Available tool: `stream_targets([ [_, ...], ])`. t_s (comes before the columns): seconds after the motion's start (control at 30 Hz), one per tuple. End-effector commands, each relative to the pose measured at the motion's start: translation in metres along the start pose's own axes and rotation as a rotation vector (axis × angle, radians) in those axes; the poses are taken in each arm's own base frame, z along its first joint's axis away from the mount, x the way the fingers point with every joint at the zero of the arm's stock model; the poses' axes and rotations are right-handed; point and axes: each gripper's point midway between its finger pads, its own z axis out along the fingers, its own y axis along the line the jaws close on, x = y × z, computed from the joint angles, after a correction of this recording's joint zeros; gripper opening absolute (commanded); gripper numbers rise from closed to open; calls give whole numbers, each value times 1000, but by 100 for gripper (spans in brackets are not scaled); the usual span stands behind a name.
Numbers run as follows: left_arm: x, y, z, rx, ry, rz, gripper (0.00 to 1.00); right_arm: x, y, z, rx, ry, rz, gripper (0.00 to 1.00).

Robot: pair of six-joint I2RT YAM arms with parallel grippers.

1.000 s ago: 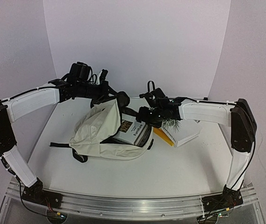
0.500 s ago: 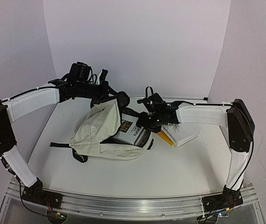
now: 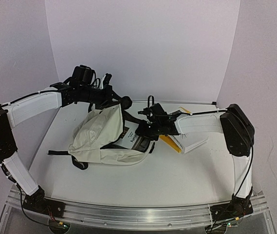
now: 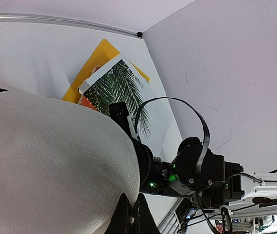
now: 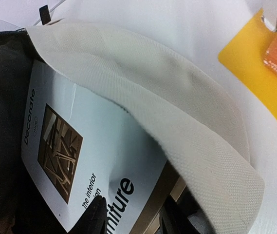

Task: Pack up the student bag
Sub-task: Place the book in the student bag.

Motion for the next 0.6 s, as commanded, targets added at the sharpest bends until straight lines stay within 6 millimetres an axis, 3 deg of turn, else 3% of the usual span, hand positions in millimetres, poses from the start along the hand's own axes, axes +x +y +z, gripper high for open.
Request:
stream_targets([
  [0.0, -22, -55, -23, 155, -67, 97, 0, -23, 66, 0, -269, -75, 12, 36],
  [0.1, -19, -62, -21, 201, -44, 117, 0, -22, 79, 3, -328, -60, 11, 35],
  [0.33, -17, -75, -15, 275, 8, 144, 0, -29, 112, -9, -485, -74, -11, 38],
  [0.57, -16, -77, -16, 289, 16, 144, 0, -27, 118, 7, -543, -90, -17, 40],
])
